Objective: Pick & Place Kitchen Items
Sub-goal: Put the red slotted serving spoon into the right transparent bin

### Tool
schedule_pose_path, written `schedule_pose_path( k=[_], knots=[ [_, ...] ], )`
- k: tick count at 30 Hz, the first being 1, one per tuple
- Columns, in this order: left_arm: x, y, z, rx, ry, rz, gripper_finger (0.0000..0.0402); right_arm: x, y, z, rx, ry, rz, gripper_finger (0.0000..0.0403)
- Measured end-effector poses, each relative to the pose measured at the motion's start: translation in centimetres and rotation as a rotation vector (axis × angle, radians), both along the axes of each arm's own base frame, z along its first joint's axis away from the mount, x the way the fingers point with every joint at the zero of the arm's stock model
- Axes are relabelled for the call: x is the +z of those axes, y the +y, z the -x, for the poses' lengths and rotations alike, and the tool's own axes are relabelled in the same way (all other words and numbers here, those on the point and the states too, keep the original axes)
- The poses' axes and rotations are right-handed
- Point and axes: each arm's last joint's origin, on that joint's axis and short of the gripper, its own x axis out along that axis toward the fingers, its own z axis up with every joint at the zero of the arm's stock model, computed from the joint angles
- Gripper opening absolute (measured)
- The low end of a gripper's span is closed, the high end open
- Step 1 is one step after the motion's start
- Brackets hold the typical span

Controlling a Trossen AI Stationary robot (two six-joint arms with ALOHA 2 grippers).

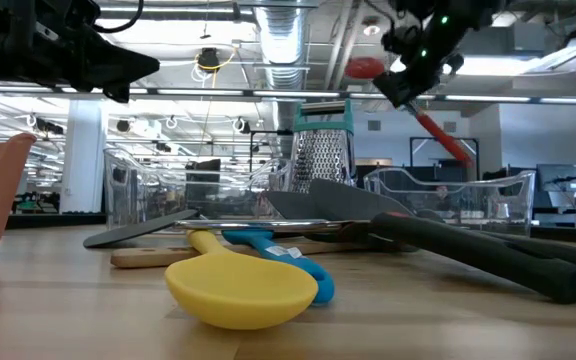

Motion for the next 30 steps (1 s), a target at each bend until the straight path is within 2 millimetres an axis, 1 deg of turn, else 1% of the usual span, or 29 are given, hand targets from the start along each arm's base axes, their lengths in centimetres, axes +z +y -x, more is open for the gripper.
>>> schedule_pose_path(
  k=[7,10,13,18,24,30],
  knots=[
    [0.0,0.0,0.0,-0.002,0.0,0.0,0.0002,-3.2,-3.0,-1.0,-0.048,0.098,-0.083,0.0067],
    [0.0,0.0,0.0,-0.002,0.0,0.0,0.0002,-4.7,-3.9,-1.3,-0.067,0.148,-0.111,0.0067],
    [0.0,0.0,0.0,-0.002,0.0,0.0,0.0002,-5.7,-4.6,-1.3,-0.081,0.181,-0.137,0.0067],
    [0.0,0.0,0.0,-0.002,0.0,0.0,0.0002,-6.8,-5.3,-1.2,-0.101,0.227,-0.169,0.0067],
    [0.0,0.0,0.0,0.0,0.001,0.0,0.0002,-7.1,-5.4,-0.6,-0.1,0.271,-0.218,0.0067],
    [0.0,0.0,0.0,0.002,0.001,0.0,0.0002,-7.6,-5.4,0.3,-0.154,0.276,-0.288,0.0067]
  ],
)
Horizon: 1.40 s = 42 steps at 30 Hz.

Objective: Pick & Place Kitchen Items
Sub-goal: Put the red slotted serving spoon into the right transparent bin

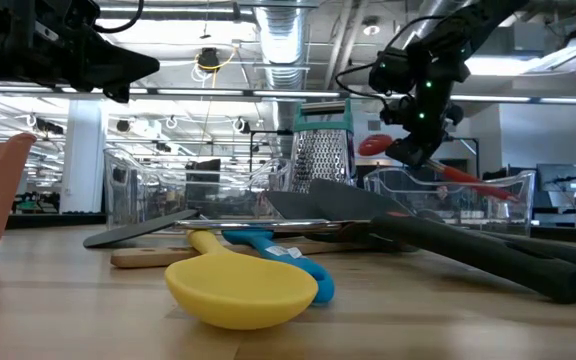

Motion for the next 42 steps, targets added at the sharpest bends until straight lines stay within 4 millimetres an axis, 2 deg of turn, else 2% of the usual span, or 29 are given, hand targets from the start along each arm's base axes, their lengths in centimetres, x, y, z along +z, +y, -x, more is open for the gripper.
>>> schedule_pose_path(
  k=[16,29,34,36,42],
  knots=[
    [0.0,0.0,0.0,-0.002,0.0,0.0,0.0002,-0.4,0.6,0.0,0.028,-0.045,-0.116,0.0067],
    [0.0,0.0,0.0,-0.004,0.0,0.0,0.0002,-2.7,1.3,1.2,0.022,-0.004,-0.188,0.0067],
    [0.0,0.0,0.0,-0.003,0.001,-0.009,0.0002,-2.7,1.3,1.1,0.021,-0.013,-0.185,0.0067],
    [0.0,0.0,0.0,-0.003,0.001,-0.009,0.0002,-2.7,1.3,1.1,0.013,-0.025,-0.181,0.0081],
    [0.0,0.0,0.0,0.0,0.0,-0.01,0.0002,-2.7,1.7,0.9,0.035,-0.018,-0.184,0.0184]
  ],
)
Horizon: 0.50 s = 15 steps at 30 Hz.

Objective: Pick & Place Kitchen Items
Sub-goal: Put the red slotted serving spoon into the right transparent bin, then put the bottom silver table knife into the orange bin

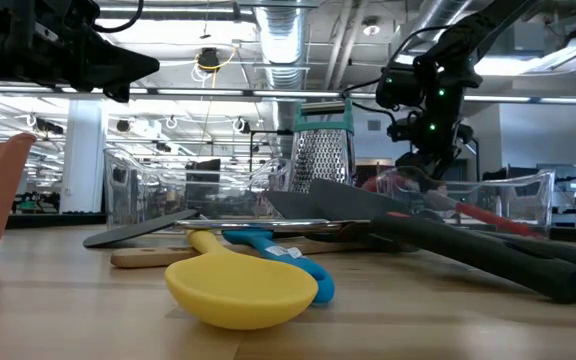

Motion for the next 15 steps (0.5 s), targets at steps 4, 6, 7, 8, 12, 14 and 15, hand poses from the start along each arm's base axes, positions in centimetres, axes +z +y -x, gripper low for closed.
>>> schedule_pose_path(
  k=[4,6,7,8,12,14,15],
  knots=[
    [0.0,0.0,0.0,0.0,0.0,-0.001,0.0002,0.0,0.6,-0.3,0.052,0.025,-0.007,0.0234],
    [0.0,0.0,0.0,0.0,0.0,-0.001,0.0002,0.0,0.9,-0.5,0.078,0.035,-0.008,0.0247],
    [0.0,0.0,0.0,0.0,0.0,-0.001,0.0002,0.0,1.1,-0.6,0.085,0.038,-0.006,0.0251],
    [0.0,0.0,0.0,0.0,0.0,-0.001,0.0002,0.0,1.2,-0.7,0.09,0.039,-0.005,0.0252],
    [0.0,0.0,0.0,0.0,0.0,-0.001,0.0002,0.7,1.5,-1.1,0.124,0.066,-0.009,0.0253],
    [0.0,0.0,0.0,0.0,0.0,-0.001,0.0002,1.5,1.5,-1.4,0.132,0.063,-0.006,0.0252],
    [0.0,0.0,0.0,-0.001,0.0,-0.001,0.0002,2.0,1.6,-1.6,0.137,0.062,-0.005,0.025]
  ],
)
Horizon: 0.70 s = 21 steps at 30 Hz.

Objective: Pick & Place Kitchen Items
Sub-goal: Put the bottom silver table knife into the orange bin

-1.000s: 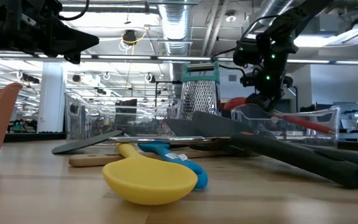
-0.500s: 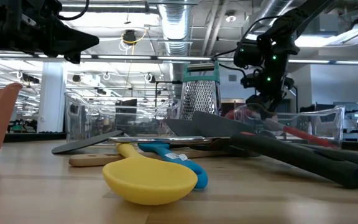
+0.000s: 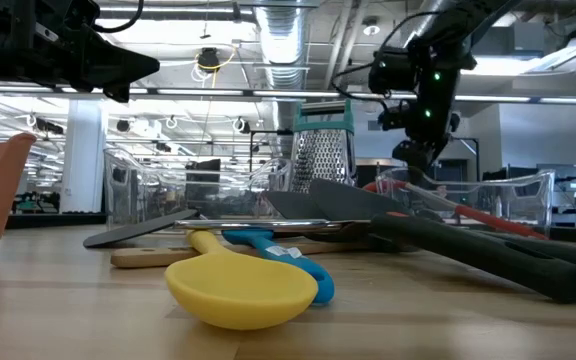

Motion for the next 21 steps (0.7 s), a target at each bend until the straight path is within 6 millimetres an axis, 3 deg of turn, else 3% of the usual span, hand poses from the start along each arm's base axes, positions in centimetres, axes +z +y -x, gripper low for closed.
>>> schedule_pose_path(
  k=[11,21],
  knots=[
    [0.0,0.0,0.0,-0.002,0.0,0.0,0.0002,5.7,2.2,-1.5,0.067,0.042,-0.03,0.0194],
    [0.0,0.0,0.0,-0.003,0.0,0.0,0.0002,8.2,7.6,-2.0,0.264,0.079,-0.293,0.0045]
  ],
)
